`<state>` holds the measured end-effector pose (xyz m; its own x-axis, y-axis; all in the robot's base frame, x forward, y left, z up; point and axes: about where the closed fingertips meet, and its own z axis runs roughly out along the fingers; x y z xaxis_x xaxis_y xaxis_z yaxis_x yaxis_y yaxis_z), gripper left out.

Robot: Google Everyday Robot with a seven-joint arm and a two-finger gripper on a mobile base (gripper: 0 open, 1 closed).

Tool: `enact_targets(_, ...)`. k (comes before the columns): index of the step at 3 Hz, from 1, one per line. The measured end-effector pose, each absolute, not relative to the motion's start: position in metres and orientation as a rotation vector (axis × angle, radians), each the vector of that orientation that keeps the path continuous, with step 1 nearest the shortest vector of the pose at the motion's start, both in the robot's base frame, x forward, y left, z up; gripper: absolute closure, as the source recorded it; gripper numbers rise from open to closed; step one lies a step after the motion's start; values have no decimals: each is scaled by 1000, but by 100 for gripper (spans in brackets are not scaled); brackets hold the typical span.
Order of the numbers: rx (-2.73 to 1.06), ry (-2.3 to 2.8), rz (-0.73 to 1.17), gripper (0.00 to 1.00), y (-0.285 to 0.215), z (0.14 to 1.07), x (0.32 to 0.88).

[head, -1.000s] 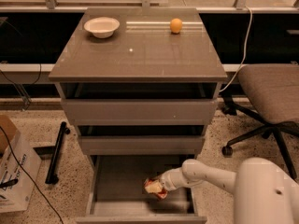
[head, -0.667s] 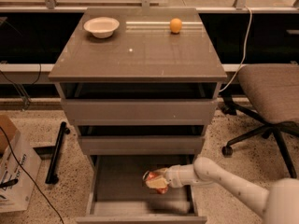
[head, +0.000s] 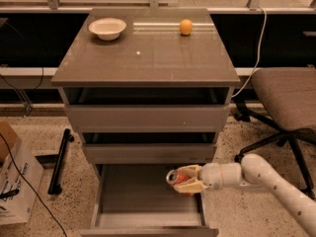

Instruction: Pick coke can from bottom drawer and place on counter

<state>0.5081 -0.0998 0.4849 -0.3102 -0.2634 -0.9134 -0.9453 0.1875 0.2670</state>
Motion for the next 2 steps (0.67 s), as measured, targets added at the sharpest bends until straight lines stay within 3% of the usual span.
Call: enact_targets(2, -1353, 1571, 955, 100, -111, 654, 516)
